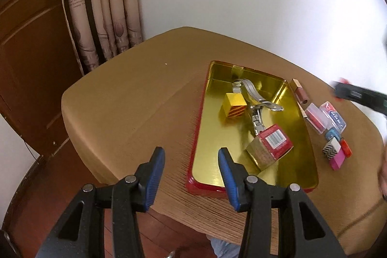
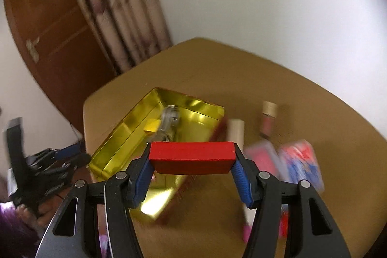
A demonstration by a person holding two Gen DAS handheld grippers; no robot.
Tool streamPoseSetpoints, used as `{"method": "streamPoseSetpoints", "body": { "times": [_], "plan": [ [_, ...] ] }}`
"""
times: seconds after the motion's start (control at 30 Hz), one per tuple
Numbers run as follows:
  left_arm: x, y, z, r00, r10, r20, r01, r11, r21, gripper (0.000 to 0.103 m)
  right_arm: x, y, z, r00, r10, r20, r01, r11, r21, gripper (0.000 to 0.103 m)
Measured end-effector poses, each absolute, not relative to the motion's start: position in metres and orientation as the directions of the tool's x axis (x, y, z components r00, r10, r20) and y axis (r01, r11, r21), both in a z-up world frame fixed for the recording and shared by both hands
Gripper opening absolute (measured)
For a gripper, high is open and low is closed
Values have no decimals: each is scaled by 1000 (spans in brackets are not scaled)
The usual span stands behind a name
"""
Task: Organize rigid objects
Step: 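Drop the yellow cube into the tin with left tool while right tool places the red block there, then open the right tool and withdraw it from the tin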
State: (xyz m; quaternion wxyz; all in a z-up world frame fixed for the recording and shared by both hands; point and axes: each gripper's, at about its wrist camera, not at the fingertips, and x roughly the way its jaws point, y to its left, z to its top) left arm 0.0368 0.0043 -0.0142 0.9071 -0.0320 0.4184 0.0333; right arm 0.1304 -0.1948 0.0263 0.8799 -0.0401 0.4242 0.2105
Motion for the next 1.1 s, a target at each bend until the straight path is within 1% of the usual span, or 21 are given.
{"method": "streamPoseSetpoints", "body": {
  "times": [0.1,0.17,0.23,0.4,0.5,0.57,0.67,0.73,0.8,0.93,1.0,1.1],
  "plan": [
    [37,3,-17,641,33,-767,-78,997,-22,47,163,-162,6,518,274,-810,-437,899,25,56],
    [38,3,-18,633,3,-775,-59,997,-44,47,181,-152,-6,498,249,-831,-448,894,0,56],
    [39,1,-17,628,-2,-778,-42,998,-37,47,194,-146,-15,490,212,-846,-440,897,-30,56],
    [42,3,-18,627,-15,-779,-30,999,-43,47,215,-143,-29,461,198,-865,-416,909,-13,57],
    [45,6,-21,613,-19,-790,-36,998,-53,47,215,-151,-22,485,229,-844,-394,919,22,58],
    [46,7,-22,604,-24,-797,-39,997,-59,47,200,-166,-8,525,279,-804,-380,922,71,60],
    [44,6,-22,603,-28,-797,-38,997,-63,47,171,-194,9,595,308,-743,-340,933,114,61],
    [41,2,-19,618,-11,-786,-33,999,-40,47,135,-230,18,659,292,-693,-271,952,143,64],
    [37,-4,-17,634,-5,-774,-17,1000,-20,47,98,-267,13,704,214,-678,-178,976,123,72],
    [30,-21,-15,647,-22,-762,48,999,12,47,23,-326,-15,712,15,-702,11,999,32,72],
    [26,-33,-13,653,-42,-757,90,996,23,47,-13,-361,-37,692,-139,-709,139,989,-59,76],
    [19,-56,-7,647,-95,-757,182,983,32,47,-41,-404,-68,603,-351,-716,295,932,-208,76]
  ]
}}
